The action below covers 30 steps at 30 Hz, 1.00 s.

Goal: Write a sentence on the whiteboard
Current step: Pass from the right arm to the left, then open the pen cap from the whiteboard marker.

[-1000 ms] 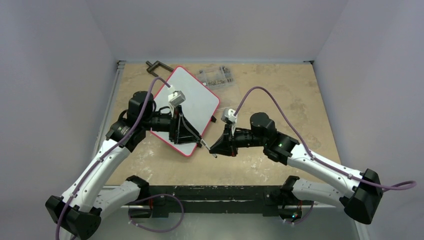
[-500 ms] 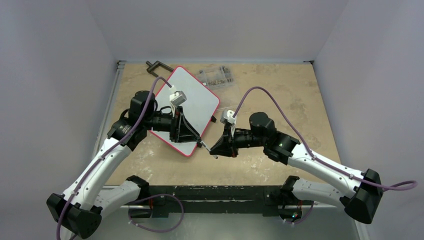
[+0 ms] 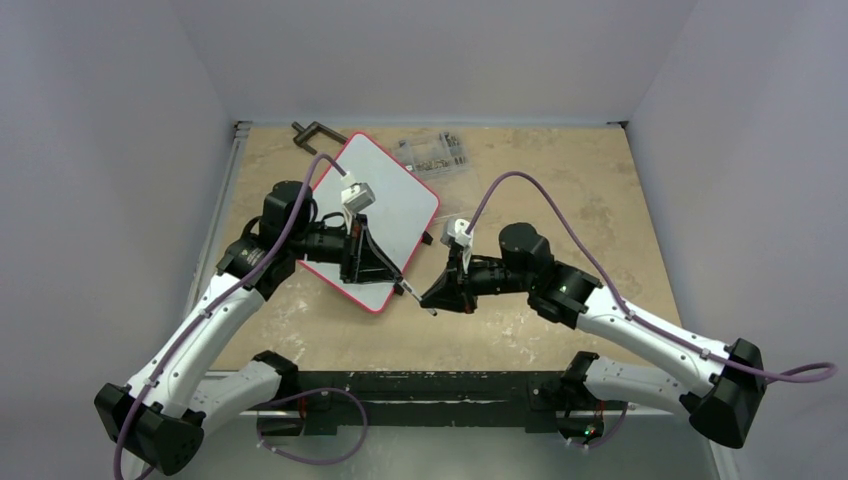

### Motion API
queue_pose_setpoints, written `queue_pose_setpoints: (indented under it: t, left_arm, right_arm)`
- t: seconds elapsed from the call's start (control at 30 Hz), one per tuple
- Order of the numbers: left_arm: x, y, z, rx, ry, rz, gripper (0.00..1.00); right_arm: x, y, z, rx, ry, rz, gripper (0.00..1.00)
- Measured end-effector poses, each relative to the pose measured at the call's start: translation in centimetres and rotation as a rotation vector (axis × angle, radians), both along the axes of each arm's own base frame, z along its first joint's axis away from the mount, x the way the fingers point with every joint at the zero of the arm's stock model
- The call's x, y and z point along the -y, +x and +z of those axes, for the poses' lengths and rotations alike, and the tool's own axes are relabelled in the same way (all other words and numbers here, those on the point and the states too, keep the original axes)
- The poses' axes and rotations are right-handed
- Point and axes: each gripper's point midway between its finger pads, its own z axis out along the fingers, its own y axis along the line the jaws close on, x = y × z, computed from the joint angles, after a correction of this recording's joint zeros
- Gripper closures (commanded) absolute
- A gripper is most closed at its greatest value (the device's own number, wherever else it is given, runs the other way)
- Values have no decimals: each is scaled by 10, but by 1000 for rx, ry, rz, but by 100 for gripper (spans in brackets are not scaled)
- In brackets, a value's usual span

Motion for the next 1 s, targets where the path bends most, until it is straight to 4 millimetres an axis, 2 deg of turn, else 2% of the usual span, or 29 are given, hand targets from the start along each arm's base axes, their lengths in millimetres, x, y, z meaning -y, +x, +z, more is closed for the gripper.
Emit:
queue_pose_setpoints:
  t: [0.07,0.1,0.13,0.2,0.43,0.67,0.77,1.0]
  left_arm:
    - [0,0,0,2,1,2,100]
    - [0,1,0,3,1,4,100]
    - [0,1,0,4,2,6,100]
    - [0,1,0,6,2,10,100]
    - [-2,3,14,32,-25,56,100]
    - [0,16,47,72,-118,167,100]
    - [0,19,64,84,-175,205,100]
    - [-3,20,107,114,-314,275,100]
  right_arm:
    - [0,2,0,2,-1,-12,59]
    - [1,3,1,-1,-1,-21,31]
    - [1,3,1,-3,1,-29,17]
    - [2,7,7,2,14,-63,6]
    - [7,32,48,9,181,-266,1]
    - [8,56,58,-136,315,-451,1]
    - [6,57,70,-175,379,-456,3]
    - [10,48,113,-196,586,-409,15]
